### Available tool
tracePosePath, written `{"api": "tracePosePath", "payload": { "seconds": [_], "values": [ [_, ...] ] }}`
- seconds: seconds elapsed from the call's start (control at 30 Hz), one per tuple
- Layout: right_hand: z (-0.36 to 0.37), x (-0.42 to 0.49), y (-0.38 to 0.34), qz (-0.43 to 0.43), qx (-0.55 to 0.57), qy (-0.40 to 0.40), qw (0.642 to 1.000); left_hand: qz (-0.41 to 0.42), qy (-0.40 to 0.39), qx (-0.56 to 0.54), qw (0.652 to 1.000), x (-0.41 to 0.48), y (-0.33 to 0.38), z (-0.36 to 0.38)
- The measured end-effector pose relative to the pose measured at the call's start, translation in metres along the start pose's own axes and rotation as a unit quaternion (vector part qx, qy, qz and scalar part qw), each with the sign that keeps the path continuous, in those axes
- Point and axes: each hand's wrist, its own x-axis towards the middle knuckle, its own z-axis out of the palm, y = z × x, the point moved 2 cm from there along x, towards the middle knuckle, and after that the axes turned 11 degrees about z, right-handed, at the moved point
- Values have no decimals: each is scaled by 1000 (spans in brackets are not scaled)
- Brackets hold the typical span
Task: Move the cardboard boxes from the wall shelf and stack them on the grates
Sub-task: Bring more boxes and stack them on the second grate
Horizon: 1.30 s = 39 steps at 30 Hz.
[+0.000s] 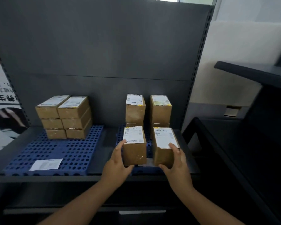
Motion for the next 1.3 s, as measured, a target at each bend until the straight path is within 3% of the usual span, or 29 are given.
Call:
{"api": "tracePosePath", "payload": {
  "seconds": [0.47, 0.7, 0.87, 1.07, 1.3],
  "values": [
    [7, 2, 7, 2, -19, -30, 999, 31, -30, 16, 999, 1, -2, 14],
    [-22, -6, -4, -13, -52, -27, 998, 40, -31, 38, 998, -1, 23, -17],
    [-63, -19, -38, -45, -108, 23, 993, 117, -40, 102, 987, 10, 65, -51],
    [-119, -57, -79, -15, -144, 90, 985, 234, 2, 110, 966, 12, 125, -95],
    [-202, -145, -120, 6, -196, 202, 959, 383, 18, 95, 919, -10, 205, -125]
  ]
}}
